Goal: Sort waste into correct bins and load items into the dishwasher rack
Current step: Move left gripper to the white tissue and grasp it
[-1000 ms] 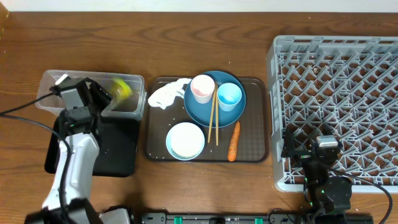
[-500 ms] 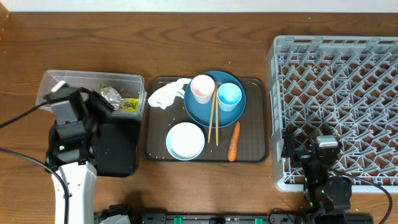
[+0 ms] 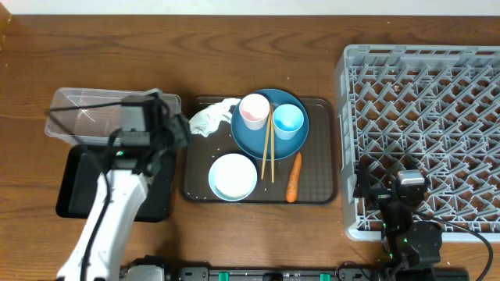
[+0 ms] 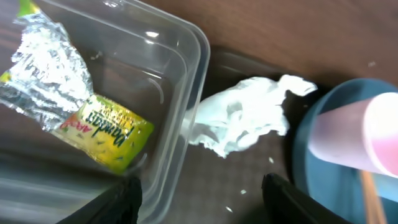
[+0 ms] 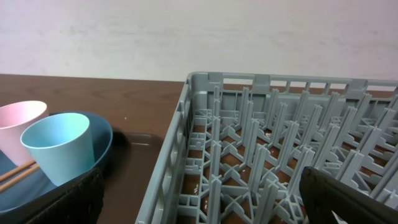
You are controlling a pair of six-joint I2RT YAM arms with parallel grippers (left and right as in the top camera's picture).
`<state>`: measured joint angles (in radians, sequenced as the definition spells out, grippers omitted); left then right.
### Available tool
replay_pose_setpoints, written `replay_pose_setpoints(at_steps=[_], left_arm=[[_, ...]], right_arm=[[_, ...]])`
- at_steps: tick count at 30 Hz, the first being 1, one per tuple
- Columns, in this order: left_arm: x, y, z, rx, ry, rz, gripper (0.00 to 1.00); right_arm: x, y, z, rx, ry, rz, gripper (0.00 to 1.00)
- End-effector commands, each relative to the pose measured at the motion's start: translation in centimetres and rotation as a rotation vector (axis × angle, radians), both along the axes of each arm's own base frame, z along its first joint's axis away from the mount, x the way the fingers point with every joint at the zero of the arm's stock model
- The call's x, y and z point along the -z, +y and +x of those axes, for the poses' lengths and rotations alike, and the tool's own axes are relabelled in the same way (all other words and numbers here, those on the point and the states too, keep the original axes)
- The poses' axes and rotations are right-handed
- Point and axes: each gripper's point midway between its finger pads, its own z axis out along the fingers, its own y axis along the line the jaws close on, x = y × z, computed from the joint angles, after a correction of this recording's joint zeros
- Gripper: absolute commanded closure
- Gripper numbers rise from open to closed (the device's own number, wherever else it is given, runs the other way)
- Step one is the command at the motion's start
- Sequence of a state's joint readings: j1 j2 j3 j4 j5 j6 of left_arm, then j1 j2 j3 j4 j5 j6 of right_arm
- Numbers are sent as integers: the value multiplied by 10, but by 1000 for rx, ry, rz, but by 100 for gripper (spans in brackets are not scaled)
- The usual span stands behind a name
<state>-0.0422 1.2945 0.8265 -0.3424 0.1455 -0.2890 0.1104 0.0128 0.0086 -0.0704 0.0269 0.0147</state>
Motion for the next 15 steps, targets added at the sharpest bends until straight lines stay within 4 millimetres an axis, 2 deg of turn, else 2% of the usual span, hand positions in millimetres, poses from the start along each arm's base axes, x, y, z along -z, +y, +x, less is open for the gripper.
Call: replay_pose_setpoints(at_steps=[1, 7, 15], left_arm=[[9, 7, 12, 18, 2, 109, 35], [35, 6, 17, 26, 59, 112, 35], [25, 3, 28, 14, 0, 87, 51]], right_arm=[[1, -4, 0, 19, 3, 5, 1], [1, -4, 0, 18, 3, 5, 1], [1, -4, 0, 18, 3, 5, 1]])
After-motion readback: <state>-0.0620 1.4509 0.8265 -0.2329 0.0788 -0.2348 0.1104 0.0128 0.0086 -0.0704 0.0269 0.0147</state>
